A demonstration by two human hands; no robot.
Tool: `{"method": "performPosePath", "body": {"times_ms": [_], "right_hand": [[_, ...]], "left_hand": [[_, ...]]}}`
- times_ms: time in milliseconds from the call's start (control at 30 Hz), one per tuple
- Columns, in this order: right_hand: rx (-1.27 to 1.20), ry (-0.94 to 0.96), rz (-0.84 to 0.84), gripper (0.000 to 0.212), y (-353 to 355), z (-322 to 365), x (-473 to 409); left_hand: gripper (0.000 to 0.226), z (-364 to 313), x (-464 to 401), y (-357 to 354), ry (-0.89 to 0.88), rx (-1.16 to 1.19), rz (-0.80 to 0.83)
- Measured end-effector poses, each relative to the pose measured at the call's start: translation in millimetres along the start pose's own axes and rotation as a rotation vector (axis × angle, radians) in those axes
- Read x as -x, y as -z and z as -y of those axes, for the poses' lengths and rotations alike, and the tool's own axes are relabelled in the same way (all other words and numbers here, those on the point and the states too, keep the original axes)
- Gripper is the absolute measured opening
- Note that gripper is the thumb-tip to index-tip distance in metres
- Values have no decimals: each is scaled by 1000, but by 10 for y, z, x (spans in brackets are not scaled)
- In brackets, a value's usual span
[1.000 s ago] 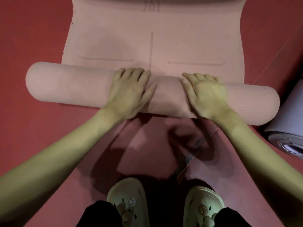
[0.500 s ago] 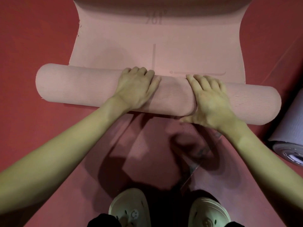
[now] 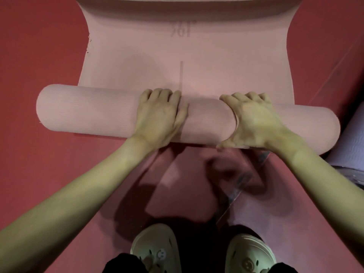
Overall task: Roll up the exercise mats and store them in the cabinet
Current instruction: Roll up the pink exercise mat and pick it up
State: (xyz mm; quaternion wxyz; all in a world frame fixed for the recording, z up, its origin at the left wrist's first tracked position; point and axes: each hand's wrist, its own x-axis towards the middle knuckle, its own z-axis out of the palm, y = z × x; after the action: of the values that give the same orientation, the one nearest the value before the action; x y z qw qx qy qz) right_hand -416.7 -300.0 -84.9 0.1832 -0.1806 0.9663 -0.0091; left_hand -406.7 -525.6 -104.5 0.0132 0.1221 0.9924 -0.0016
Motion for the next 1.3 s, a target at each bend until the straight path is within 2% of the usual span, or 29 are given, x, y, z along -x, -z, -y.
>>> {"method": "performPosePath", "body": {"times_ms": [100, 267, 467, 600, 700, 767, 900, 1133, 1300], "right_hand": [[-15, 22, -4, 123, -103, 87, 257], [-41, 76, 105, 117, -167, 199, 536], [-129, 106, 138, 116, -121, 133, 454], [-344, 155, 2, 98, -79, 54, 478], [-245, 93, -117, 75, -192, 140, 559], [-177, 19, -192, 67, -297, 209, 538], [-92, -20, -320, 62, -302, 226, 343], [-64, -71, -190, 79, -137, 101, -3], [-181, -80, -261, 69, -201, 146, 194]], "left_hand": [[51, -47, 282, 37, -15, 48, 16], [52, -80, 708, 68, -79, 79, 60], [49, -63, 554, 54, -39, 57, 122], [51, 51, 195, 13, 28, 127, 128], [63, 130, -79, 5, 59, 175, 101], [70, 139, -148, 11, 56, 152, 76], [66, 65, 22, 14, 48, 115, 46], [69, -84, 459, -31, 22, 37, 43], [69, 9, 143, -29, -2, -15, 23]]}}
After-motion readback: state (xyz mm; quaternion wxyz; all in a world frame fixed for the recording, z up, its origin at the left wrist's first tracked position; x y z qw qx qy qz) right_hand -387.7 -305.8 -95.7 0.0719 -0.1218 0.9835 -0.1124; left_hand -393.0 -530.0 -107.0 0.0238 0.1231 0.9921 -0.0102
